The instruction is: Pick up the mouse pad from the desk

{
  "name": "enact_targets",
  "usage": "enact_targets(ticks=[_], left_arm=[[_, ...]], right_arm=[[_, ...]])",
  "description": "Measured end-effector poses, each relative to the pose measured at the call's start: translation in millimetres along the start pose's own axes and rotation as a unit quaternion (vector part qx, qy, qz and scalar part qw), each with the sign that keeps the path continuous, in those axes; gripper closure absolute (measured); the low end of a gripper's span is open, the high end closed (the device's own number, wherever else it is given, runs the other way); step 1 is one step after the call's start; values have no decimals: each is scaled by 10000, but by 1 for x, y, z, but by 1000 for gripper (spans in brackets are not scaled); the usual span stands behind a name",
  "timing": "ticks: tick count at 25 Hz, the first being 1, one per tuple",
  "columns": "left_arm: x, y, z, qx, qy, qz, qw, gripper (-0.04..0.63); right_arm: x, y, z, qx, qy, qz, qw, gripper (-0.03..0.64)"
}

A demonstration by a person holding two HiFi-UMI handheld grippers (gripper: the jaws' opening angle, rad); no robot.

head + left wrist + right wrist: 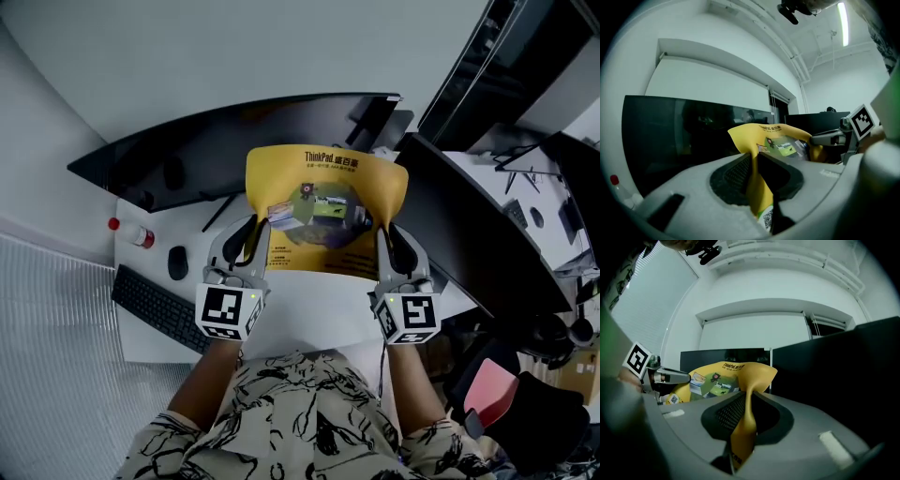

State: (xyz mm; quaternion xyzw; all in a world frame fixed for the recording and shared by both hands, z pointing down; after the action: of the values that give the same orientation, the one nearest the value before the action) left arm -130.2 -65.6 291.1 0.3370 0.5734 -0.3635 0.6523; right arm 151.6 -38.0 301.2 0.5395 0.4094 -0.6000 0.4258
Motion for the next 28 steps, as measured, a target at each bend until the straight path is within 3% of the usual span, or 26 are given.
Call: enact_targets(ticks=[3, 16, 24, 28], left_arm=[[33, 3, -2, -13, 235, 122, 9996, 529], [64, 8, -38, 32, 1117, 326, 9932, 528], [31, 8, -23, 94, 1396, 298, 9897, 528], [56, 13, -39, 143, 1391, 459, 9891, 528]], right_arm=[[31, 6, -4, 1, 241, -16, 9997, 555], [70, -7, -32, 100, 1061, -278, 9939, 555], [42, -2, -21, 109, 1264, -511, 9906, 557], [66, -6, -34, 140, 1348, -504, 9895, 557]])
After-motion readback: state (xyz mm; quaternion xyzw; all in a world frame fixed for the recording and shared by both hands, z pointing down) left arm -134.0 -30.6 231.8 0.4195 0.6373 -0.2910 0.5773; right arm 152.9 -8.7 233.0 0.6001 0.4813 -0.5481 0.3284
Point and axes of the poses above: the fingertips, and each gripper's own axes: z forward along the fingers, y to its right, x out of its top, the point moved 9 cm from there along -z, backward along the fingers, and after that the axes turned 2 degrees about -z, right-handed, at the moved point
